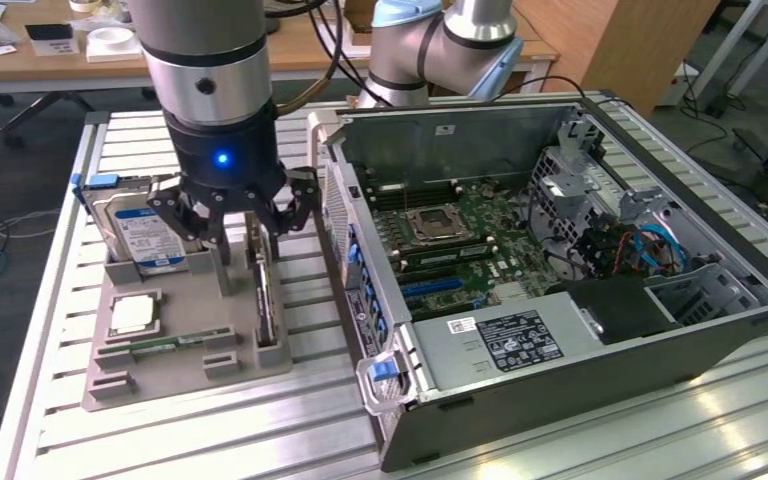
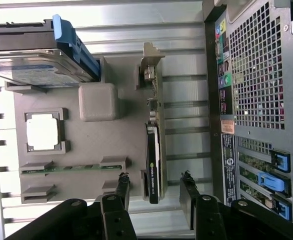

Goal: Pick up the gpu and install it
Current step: 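Pick up the gpu and move the gpu toward the slot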

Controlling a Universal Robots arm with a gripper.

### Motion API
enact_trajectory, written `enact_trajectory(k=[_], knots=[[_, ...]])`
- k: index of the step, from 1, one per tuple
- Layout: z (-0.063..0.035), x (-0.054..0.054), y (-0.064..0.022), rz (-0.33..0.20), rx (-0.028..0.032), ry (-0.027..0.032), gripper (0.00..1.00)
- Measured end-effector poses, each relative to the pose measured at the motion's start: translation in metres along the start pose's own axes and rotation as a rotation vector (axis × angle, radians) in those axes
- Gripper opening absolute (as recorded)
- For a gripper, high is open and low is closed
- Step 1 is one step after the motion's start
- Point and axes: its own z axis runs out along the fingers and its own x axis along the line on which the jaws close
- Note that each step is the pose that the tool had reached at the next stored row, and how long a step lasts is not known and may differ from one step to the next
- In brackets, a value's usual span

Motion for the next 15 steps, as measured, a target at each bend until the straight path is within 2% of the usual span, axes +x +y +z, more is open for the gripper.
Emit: enact_trajectory(k=[10, 15], knots=[[0.0097, 0.0002, -0.0004, 0.000, 0.0000, 0.0000, 0.53], [0.0102, 0.0002, -0.0004, 0.000, 0.0001, 0.0002, 0.53]])
